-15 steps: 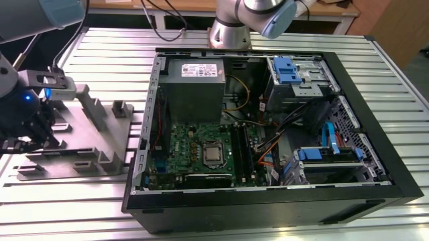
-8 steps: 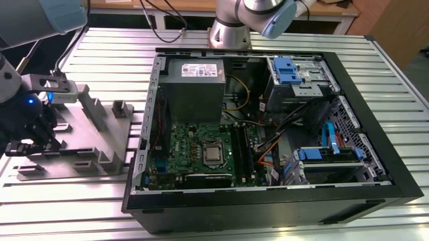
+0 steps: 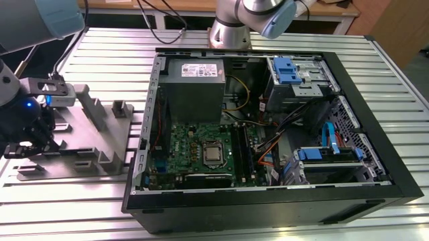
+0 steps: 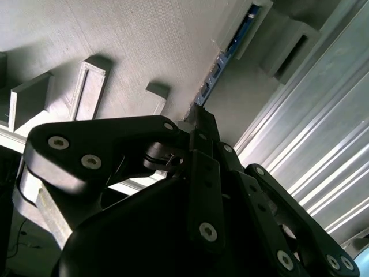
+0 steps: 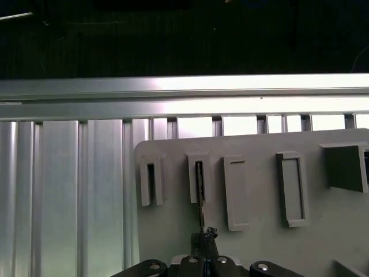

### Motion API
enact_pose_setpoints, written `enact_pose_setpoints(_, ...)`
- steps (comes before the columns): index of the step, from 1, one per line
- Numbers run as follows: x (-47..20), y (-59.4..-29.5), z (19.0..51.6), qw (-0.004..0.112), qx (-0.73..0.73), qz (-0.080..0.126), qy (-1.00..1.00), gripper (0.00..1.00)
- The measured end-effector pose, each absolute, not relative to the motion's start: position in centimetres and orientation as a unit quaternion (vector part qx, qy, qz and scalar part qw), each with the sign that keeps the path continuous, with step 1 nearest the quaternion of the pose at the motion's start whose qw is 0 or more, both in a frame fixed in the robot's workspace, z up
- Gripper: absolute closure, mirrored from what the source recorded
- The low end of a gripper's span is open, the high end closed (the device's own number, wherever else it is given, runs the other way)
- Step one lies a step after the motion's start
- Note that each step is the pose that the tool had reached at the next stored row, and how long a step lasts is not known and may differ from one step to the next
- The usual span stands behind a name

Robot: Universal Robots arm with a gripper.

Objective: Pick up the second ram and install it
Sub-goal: 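Pick up the second ram and move it above second insertion slot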

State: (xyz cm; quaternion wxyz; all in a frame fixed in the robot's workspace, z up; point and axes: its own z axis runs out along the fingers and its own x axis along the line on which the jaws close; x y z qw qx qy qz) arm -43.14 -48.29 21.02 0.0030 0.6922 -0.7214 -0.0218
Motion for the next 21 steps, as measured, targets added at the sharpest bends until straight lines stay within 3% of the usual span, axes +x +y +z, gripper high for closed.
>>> enact_pose_setpoints(8,-43.17,-48.29,20.95,0.003,0.692,-0.022,-0.721,0.89)
enact_pose_setpoints(13,-43.17,-48.28,20.88,0.003,0.694,-0.022,-0.720,0.70)
enact_pose_setpoints(21,-43.17,-48.28,20.31,0.004,0.715,-0.022,-0.699,0.70)
